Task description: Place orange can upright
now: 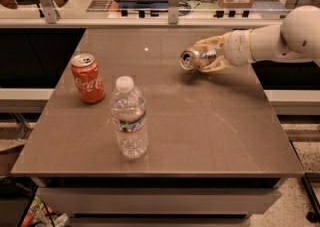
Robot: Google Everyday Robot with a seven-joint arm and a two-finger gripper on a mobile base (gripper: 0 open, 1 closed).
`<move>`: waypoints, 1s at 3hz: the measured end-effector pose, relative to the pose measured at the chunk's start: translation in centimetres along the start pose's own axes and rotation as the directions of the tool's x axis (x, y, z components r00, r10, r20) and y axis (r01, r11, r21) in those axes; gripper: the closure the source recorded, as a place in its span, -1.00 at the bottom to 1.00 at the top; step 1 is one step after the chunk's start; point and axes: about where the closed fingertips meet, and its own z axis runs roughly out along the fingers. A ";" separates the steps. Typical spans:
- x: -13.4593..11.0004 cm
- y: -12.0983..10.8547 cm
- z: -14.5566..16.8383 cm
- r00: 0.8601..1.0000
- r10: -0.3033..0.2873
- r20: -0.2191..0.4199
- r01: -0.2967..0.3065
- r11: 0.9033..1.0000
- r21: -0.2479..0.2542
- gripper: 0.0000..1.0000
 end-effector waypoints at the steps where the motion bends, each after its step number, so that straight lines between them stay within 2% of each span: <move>1: 0.0 0.0 0.0 1.000 0.000 0.000 0.000 1.000 0.000 1.00; 2: -0.3 0.0 -0.5 0.996 0.022 0.084 -0.027 0.998 0.053 1.00; 3: -0.6 -0.2 -2.2 0.981 0.061 0.185 -0.083 0.990 0.116 1.00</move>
Offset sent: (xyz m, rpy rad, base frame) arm -0.0139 -0.0183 0.0162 0.2946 -0.0102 0.1045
